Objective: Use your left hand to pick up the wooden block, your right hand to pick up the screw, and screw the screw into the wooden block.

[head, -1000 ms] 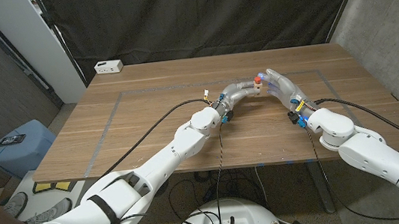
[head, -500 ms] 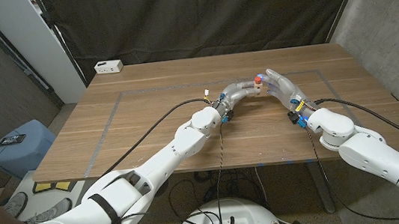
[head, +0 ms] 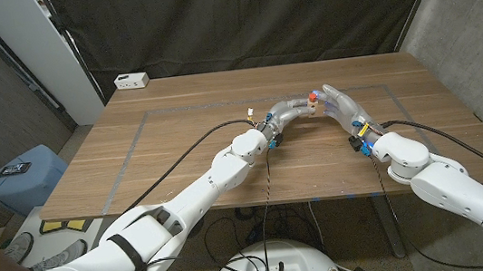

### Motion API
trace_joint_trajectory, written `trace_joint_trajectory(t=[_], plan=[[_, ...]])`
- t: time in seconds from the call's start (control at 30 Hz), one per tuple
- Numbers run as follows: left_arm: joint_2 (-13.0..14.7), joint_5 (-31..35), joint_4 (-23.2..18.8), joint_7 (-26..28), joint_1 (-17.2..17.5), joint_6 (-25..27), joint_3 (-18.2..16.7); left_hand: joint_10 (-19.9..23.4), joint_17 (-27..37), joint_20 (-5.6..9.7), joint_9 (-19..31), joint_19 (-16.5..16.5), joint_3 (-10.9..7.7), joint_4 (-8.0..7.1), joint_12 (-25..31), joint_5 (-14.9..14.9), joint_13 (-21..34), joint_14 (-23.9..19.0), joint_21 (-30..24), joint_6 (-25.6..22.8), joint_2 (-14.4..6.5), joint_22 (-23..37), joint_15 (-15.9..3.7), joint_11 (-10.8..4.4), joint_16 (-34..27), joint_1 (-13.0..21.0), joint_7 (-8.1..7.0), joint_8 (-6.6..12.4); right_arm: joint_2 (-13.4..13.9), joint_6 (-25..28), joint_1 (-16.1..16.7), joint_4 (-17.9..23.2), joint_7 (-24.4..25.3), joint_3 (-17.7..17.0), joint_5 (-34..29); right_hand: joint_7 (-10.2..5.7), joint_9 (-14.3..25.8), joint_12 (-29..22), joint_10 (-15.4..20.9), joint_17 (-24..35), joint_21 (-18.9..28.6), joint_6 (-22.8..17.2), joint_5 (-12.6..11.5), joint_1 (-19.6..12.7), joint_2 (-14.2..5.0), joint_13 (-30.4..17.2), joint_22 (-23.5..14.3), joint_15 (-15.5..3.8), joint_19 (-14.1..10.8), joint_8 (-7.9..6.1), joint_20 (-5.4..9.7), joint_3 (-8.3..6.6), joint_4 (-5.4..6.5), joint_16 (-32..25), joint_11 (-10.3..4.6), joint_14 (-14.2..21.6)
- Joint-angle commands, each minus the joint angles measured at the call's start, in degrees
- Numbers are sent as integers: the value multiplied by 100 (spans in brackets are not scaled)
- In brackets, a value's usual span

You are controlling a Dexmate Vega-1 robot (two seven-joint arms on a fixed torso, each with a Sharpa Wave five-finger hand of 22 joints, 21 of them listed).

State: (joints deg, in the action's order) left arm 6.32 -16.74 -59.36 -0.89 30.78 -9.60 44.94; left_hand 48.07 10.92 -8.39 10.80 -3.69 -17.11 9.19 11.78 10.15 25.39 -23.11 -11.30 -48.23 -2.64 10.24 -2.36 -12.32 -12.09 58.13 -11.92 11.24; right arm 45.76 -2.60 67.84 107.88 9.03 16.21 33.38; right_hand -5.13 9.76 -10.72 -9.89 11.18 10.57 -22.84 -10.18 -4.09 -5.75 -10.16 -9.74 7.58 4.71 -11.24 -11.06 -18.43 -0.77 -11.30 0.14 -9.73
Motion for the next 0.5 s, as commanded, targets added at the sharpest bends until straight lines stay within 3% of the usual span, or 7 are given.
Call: trace_joint_trajectory(t=[0.03,0.5], plan=[[3,-16,-27,14,28,22,-8,48,20,5,9,-16,0,-24,81,33,19,-5,-35,-10,5,22,-396,-40,4,25,-33,35,17,0,88,52,64,-39,-1,-13,23,-32,-848,7,26,-59,-32,60,-106,-9,-7,8,19,-11,-18,-20,18,-16,-35,-1225],[55,-10,-133,45,80,22,-19,66,21,8,9,-17,12,-39,88,26,23,-19,-35,-36,11,21,-387,-39,-4,8,-25,46,28,-9,213,171,160,-84,-25,-14,25,-35,-823,-2,33,-162,-34,44,-112,-9,-7,-9,3,-17,-27,-34,10,-21,-56,-1203]])
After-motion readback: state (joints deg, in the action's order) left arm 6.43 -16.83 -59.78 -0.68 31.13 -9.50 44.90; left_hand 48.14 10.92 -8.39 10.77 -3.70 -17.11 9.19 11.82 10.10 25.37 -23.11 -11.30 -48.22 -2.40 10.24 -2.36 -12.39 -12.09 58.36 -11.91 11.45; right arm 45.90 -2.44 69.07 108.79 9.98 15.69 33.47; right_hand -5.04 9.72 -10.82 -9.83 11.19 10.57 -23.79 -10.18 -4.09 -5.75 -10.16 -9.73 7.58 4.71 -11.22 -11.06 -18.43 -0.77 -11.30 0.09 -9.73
